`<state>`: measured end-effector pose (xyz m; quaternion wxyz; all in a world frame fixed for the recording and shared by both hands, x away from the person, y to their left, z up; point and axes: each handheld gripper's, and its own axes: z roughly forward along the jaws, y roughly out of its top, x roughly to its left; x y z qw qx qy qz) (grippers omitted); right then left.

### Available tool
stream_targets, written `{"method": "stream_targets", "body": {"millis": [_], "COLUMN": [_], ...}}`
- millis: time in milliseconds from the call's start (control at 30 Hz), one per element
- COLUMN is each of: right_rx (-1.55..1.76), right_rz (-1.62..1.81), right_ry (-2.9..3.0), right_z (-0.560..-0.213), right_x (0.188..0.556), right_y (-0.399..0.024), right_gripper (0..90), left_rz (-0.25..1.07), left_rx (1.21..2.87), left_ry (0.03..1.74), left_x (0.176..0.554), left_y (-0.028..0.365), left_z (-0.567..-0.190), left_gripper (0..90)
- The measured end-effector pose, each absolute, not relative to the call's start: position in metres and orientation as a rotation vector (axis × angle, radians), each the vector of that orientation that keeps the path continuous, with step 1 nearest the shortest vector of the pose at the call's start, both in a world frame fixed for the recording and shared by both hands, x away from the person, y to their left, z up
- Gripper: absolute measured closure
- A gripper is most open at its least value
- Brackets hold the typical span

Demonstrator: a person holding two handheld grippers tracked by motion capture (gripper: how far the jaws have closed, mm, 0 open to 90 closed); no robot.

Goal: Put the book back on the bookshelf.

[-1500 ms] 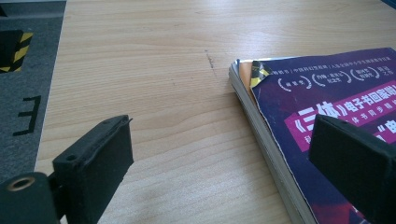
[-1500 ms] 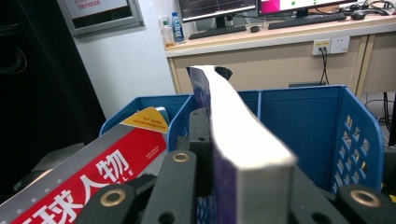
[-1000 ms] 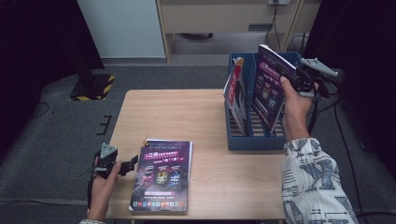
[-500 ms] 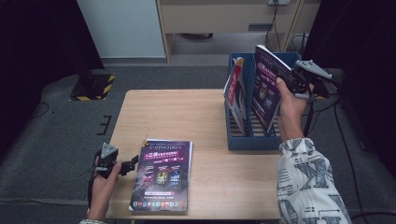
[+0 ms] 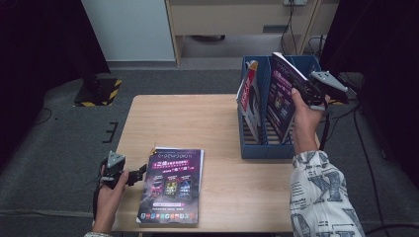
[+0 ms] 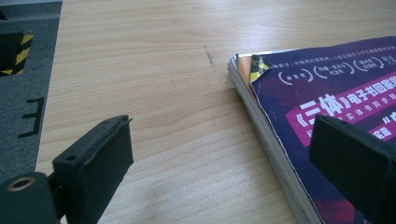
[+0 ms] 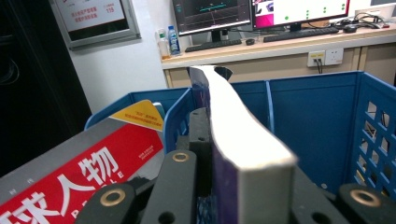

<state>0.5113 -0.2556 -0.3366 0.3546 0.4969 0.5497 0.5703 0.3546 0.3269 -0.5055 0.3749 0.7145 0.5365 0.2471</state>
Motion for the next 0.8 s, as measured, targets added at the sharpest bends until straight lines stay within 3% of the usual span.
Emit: {"method": "stream_targets", "body": {"millis": [800], "right_rx": [1.29], "right_rz": [1.461], "right_ry": [1.437], "right_z": [-0.375], "right_x": [0.507], "right_y": [-0.248], "right_gripper": [82.1], "left_rz": [0.662], "left_rx": [1.867], "left_ry": [1.345], "left_x": [0.354], "left_y": [0.322], "left_z": [-0.502], "left_gripper": [5.9]}}
